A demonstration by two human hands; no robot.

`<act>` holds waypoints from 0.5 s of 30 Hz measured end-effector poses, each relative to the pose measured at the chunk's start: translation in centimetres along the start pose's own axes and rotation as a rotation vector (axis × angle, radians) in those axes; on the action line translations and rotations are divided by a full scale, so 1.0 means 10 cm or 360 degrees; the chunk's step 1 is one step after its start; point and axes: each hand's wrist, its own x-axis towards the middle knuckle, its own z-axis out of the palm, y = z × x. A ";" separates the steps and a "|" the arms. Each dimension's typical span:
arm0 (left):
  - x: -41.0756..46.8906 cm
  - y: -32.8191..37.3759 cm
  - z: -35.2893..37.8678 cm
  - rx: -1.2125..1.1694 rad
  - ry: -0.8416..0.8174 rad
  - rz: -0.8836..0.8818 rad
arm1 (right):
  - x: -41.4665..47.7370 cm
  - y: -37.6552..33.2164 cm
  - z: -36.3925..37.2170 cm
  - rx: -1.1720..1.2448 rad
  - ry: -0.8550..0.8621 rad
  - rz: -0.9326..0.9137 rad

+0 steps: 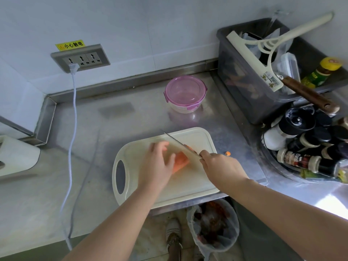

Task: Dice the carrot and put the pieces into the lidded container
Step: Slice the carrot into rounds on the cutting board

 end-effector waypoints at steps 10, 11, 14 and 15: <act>0.44 0.44 -0.10 0.0725 -0.0734 0.0942 | -0.06 0.12 -0.24 -0.0075 0.0206 -0.0011; 0.45 0.47 -0.10 0.0747 -0.0738 0.0963 | -0.06 0.13 -0.25 -0.0088 0.0208 -0.0010; 0.49 0.48 -0.10 0.0737 -0.0669 0.1027 | -0.06 0.17 -0.25 -0.0188 0.0169 -0.0020; 0.50 0.48 -0.10 0.0701 -0.0662 0.1019 | -0.05 0.18 -0.24 -0.0234 0.0178 -0.0036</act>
